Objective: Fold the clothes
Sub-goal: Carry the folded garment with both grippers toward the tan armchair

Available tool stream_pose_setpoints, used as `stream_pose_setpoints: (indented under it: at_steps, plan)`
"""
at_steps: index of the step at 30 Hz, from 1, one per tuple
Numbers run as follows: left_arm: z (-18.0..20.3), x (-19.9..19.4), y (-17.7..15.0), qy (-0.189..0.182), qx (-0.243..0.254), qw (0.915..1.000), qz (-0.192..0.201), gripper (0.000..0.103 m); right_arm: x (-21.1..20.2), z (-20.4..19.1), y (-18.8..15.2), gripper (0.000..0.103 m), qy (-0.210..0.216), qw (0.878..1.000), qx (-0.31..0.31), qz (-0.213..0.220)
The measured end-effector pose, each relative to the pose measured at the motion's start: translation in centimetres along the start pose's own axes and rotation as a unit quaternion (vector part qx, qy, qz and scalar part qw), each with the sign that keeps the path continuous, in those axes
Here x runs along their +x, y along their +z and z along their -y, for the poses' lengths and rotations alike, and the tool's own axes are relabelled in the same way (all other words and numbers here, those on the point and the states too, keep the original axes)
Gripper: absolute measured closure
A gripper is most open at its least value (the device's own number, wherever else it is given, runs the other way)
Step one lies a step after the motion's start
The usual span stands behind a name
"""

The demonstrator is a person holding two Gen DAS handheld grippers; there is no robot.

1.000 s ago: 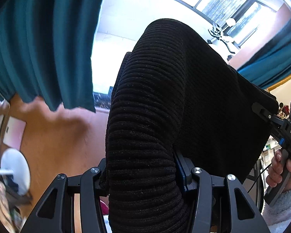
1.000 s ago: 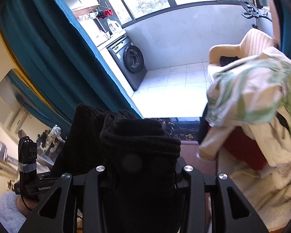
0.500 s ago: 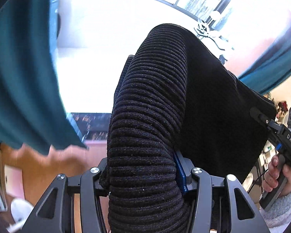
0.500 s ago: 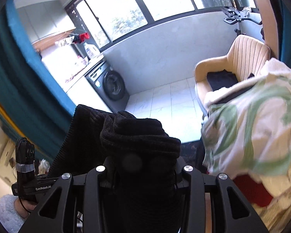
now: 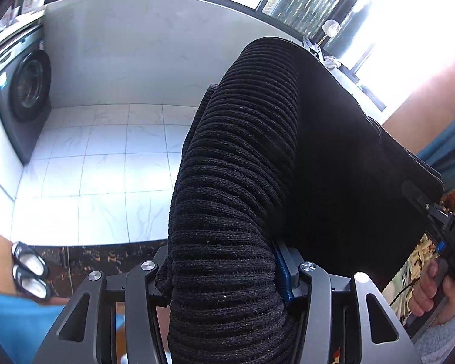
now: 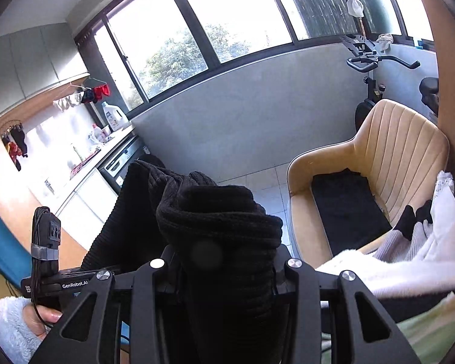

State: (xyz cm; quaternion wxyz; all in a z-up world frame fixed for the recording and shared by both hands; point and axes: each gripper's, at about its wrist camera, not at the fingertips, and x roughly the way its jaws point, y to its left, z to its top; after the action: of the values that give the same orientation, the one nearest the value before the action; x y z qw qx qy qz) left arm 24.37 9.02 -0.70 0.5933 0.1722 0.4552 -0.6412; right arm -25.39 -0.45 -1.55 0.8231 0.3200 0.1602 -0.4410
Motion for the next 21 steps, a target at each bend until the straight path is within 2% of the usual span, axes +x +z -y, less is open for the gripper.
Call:
stream_pose_setpoints:
  at_steps: [4, 7, 10, 12, 14, 18, 21]
  plan:
    - [-0.7, 6.4, 6.1, -0.003, 0.034, 0.9991, -0.026, 0.054, 4.4, 3.5, 1.8, 0.063, -0.021, 0.999, 0.034, -0.01]
    - [-0.9, 12.2, 9.4, -0.013, 0.054, 0.9966, -0.06, 0.054, 8.2, 6.5, 2.2, 0.063, -0.044, 0.997, 0.057, -0.021]
    - [-1.9, 19.1, 12.8, -0.032, 0.081, 0.9914, -0.097, 0.054, 12.7, 9.8, 2.3, 0.063, -0.072, 0.992, 0.1, -0.027]
    - [-2.4, 23.9, 15.2, -0.045, 0.111, 0.9856, -0.119, 0.054, 15.6, 11.6, 2.1, 0.063, -0.105, 0.986, 0.126, -0.019]
    - [-1.9, 28.1, 16.9, -0.05, 0.139, 0.9781, -0.147, 0.054, 18.2, 13.7, 1.7, 0.063, -0.131, 0.975, 0.18, -0.017]
    - [0.7, 36.1, 20.0, -0.064, 0.199, 0.9558, -0.206, 0.054, 22.2, 17.9, 0.9, 0.063, -0.177, 0.947, 0.267, -0.022]
    - [3.4, 40.8, 21.3, -0.081, 0.227, 0.9414, -0.236, 0.054, 24.2, 21.7, 0.4, 0.063, -0.21, 0.923, 0.321, -0.019]
